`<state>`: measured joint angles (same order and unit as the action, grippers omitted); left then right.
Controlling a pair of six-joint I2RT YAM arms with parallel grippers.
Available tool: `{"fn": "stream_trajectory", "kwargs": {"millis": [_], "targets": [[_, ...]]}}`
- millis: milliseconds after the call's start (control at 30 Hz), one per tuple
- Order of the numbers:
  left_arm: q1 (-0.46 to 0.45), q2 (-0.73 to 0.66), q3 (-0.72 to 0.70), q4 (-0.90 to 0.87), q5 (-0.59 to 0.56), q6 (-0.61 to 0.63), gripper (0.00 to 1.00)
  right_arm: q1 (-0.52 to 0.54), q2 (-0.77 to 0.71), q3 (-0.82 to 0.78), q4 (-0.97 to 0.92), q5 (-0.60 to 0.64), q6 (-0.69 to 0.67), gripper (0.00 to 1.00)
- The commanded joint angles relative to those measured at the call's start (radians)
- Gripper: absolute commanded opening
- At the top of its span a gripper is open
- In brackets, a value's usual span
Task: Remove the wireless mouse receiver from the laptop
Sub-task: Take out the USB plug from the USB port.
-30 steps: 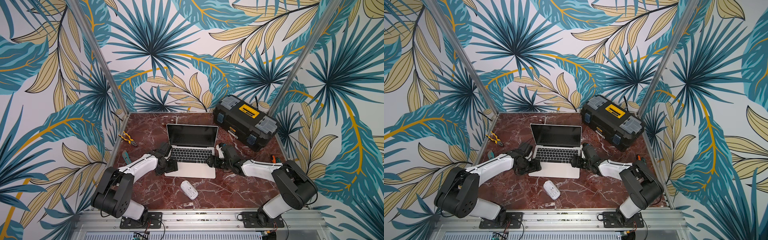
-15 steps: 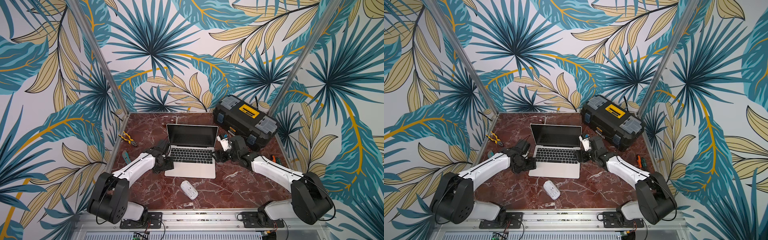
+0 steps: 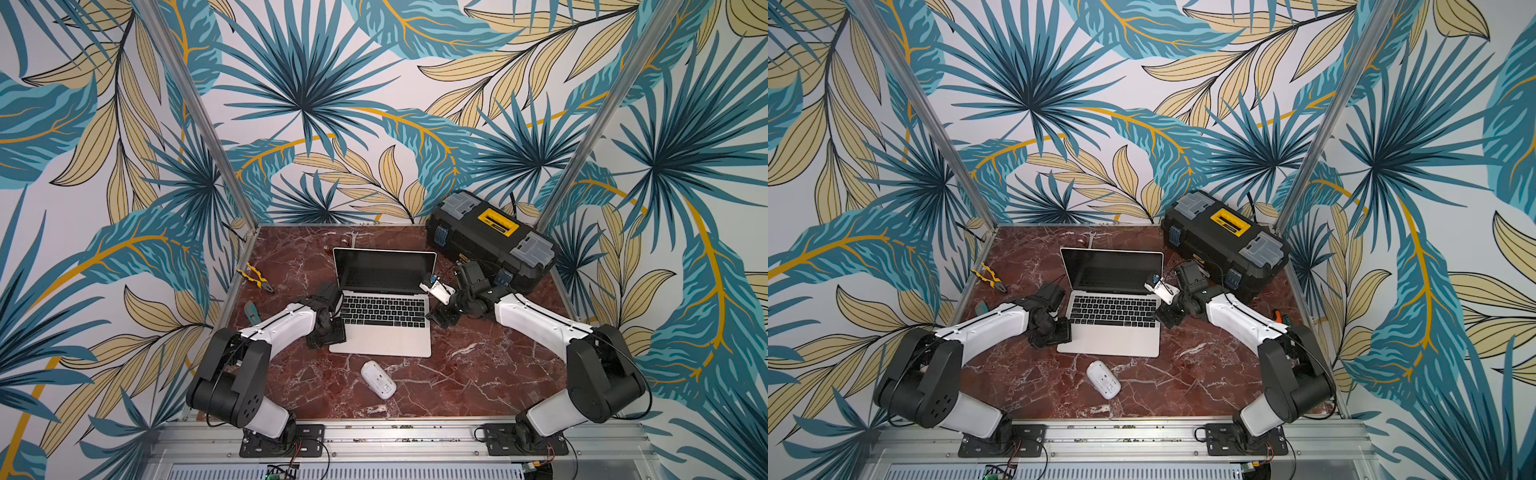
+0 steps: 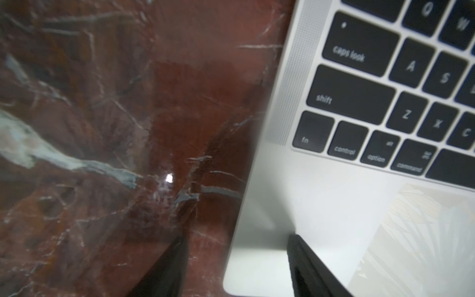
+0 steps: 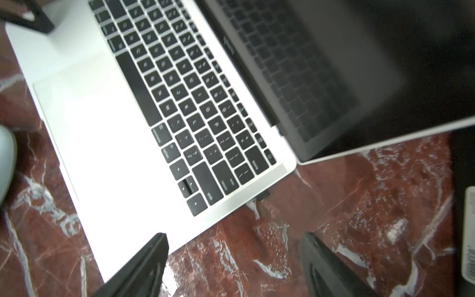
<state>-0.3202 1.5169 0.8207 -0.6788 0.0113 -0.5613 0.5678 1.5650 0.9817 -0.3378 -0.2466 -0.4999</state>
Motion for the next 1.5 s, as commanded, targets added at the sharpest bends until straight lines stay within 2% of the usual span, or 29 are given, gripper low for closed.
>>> {"fn": "stream_trajectory", "kwargs": {"millis": [0, 167, 367, 567, 933, 1233, 1467], "targets": [[0.006, 0.017, 0.007, 0.012, -0.026, 0.019, 0.64, -0.006, 0.038, 0.001, -0.091, 0.009, -0.106, 0.85], [0.006, 0.038, 0.008, 0.010, -0.032, 0.025, 0.64, -0.039, 0.076, 0.014, -0.117, 0.017, -0.204, 0.85], [0.009, 0.032, 0.008, 0.006, -0.036, 0.040, 0.64, -0.110, 0.112, 0.008, -0.099, -0.012, -0.333, 0.76], [0.012, 0.026, 0.008, 0.008, -0.036, 0.046, 0.64, -0.130, 0.174, 0.027, -0.045, -0.028, -0.426, 0.67], [0.013, 0.015, 0.000, 0.011, -0.024, 0.054, 0.64, -0.139, 0.369, 0.204, -0.137, -0.084, -0.510, 0.63], [0.014, 0.016, -0.003, 0.023, -0.016, 0.054, 0.64, -0.132, 0.401, 0.256, -0.164, -0.135, -0.572, 0.49], [0.013, 0.016, -0.008, 0.025, -0.009, 0.056, 0.64, -0.110, 0.433, 0.293, -0.192, -0.165, -0.591, 0.48]]}}
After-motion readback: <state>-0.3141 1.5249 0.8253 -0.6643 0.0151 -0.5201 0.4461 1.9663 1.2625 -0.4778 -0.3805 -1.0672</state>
